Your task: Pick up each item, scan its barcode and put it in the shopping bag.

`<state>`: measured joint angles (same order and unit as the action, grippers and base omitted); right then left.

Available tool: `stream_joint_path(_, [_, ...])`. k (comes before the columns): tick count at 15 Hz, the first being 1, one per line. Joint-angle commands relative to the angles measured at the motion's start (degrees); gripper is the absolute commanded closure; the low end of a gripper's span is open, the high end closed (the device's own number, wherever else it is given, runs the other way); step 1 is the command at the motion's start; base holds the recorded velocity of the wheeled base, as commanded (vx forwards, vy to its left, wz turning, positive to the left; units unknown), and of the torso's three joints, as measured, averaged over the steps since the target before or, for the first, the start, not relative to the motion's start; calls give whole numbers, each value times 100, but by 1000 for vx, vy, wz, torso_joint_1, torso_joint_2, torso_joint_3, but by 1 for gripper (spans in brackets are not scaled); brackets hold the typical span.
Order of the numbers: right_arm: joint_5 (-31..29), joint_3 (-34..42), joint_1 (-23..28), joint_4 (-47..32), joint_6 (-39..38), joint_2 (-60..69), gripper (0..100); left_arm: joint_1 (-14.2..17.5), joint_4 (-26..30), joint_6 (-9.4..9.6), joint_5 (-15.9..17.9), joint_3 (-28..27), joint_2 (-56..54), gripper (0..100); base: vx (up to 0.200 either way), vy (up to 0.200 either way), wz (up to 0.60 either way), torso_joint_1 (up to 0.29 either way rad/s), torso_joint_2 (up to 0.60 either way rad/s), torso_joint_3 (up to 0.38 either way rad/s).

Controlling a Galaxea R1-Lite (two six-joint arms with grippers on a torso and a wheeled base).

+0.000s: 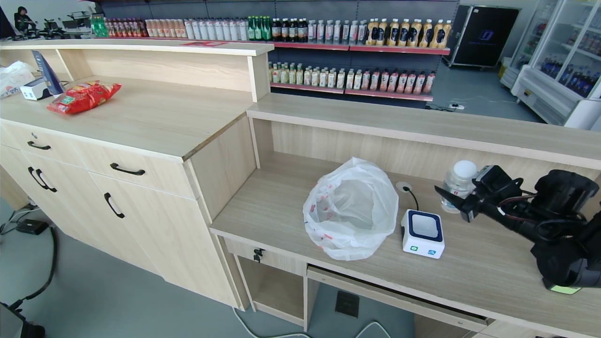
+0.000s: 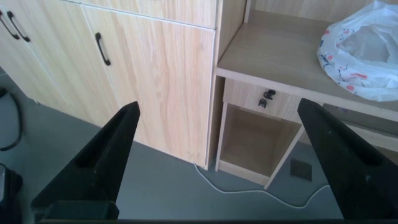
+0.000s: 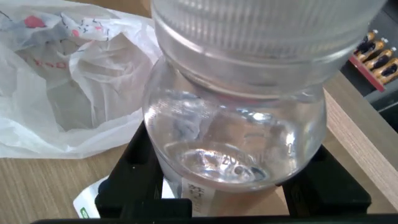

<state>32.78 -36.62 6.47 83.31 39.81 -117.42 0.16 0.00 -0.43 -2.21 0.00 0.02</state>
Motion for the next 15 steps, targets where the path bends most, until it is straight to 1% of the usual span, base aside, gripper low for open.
stream_joint_path(1, [-26,375,443,-1933,-369,2373,100,2,0,-1,-8,0,-2,0,0,0,0,0,0,0])
stream_joint_path(2, [-26,454,1119,-3269,-501,3094,100,2,0,-1,-8,0,-2,0,0,0,0,0,0,0])
stream_joint_path(3, [-26,507,1453,-3752,-703,3384,100,2,0,-1,-8,0,-2,0,0,0,0,0,0,0])
stream_joint_path(4, [-35,551,1691,-4042,-1081,3665,100,2,0,-1,1,0,-2,0,0,0,0,0,0,0])
stream_joint_path(5, [-88,560,1770,-4060,-1529,3797,100,2,0,-1,-8,0,-2,0,0,0,0,0,0,0])
stream_joint_path(6, [-360,533,1778,-4068,-1907,3867,100,-7,0,-1,1,0,-2,0,0,0,0,0,0,0])
stream_joint_path(7, [-940,524,1761,-4139,-2417,3920,100,2,0,-1,1,0,-2,0,0,0,0,0,0,0])
stream_joint_path(8, [-1626,498,1620,-4323,-3006,3920,100,2,0,-1,-8,0,-2,0,0,0,0,0,0,0])
stream_joint_path(9, [-2100,480,1462,-4499,-3208,3946,100,2,0,-1,1,0,-2,0,0,0,0,0,0,0])
stream_joint_path(12, [-3586,542,943,-4490,-3217,4034,100,2,0,-1,1,0,-2,0,0,0,0,0,0,0])
stream_joint_path(13, [-3788,551,856,-4490,-3217,4078,100,2,0,-1,1,0,-2,0,0,0,0,0,0,0])
stream_joint_path(15, [-3788,551,829,-4481,-3208,4192,100,2,0,-1,-8,0,-2,0,0,0,0,0,0,0])
